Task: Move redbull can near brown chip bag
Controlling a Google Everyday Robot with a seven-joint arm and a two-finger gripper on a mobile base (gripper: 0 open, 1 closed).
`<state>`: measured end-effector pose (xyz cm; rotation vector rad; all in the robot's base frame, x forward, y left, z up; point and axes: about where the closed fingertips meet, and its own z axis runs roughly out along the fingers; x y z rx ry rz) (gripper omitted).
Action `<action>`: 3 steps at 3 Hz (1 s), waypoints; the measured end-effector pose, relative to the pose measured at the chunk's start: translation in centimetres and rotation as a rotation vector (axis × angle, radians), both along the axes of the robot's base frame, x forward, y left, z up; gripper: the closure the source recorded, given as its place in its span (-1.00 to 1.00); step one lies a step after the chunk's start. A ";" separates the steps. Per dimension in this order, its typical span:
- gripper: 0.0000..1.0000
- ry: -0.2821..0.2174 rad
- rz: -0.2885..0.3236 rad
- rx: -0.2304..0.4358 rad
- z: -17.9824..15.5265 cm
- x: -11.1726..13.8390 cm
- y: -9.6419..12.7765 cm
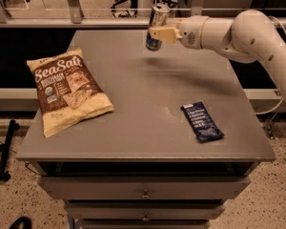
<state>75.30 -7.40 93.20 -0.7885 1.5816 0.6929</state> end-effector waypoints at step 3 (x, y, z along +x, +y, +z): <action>1.00 -0.044 0.186 -0.082 -0.4 -5.0 6.2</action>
Offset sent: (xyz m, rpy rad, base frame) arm -0.0288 0.0501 -0.0078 -0.0408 -0.0126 0.1614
